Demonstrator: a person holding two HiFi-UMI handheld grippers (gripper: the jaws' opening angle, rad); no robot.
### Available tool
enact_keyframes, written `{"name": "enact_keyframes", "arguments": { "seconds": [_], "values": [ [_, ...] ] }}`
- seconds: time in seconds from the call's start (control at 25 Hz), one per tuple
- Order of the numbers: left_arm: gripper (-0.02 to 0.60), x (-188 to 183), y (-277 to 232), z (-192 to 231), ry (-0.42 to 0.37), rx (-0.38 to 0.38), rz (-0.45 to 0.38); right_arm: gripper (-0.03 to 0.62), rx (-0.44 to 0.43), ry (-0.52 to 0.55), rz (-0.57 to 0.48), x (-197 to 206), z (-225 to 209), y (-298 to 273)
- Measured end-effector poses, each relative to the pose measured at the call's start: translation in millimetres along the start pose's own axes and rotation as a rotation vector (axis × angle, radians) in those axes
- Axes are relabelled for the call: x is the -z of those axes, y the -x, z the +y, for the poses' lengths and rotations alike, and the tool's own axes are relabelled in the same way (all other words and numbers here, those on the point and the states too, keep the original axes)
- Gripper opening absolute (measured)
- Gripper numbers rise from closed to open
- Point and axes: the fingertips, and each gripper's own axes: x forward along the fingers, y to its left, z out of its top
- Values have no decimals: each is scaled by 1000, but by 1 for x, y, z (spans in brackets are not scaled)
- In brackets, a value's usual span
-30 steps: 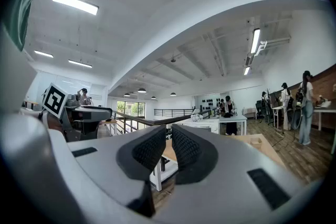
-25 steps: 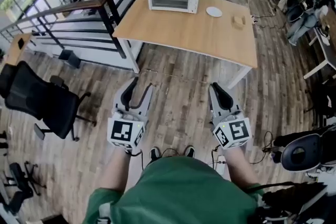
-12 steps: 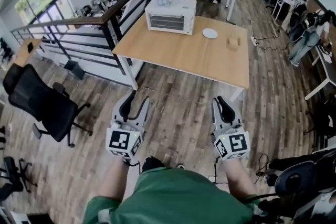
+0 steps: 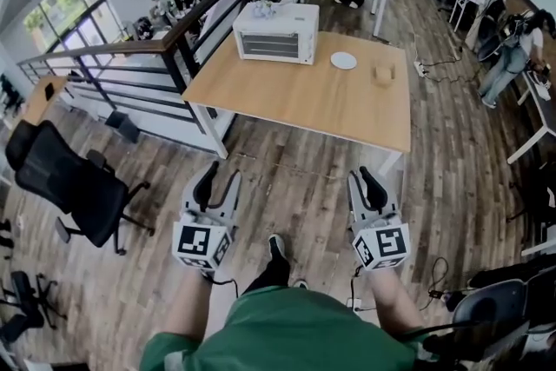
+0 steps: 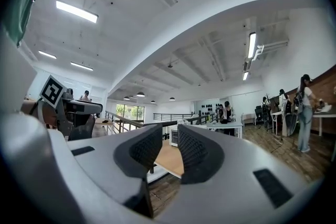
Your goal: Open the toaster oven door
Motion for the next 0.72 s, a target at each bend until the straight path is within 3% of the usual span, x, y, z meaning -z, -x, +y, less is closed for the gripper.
{"name": "enact_keyframes", "arguments": {
  "seconds": [0.32, 0.72],
  "values": [
    [190, 15, -66, 8, 77, 65, -17, 94, 67, 17, 34, 15, -38, -35],
    [190, 26, -155, 96, 124, 74, -78, 94, 101, 82, 52, 7, -44, -142]
  ]
}}
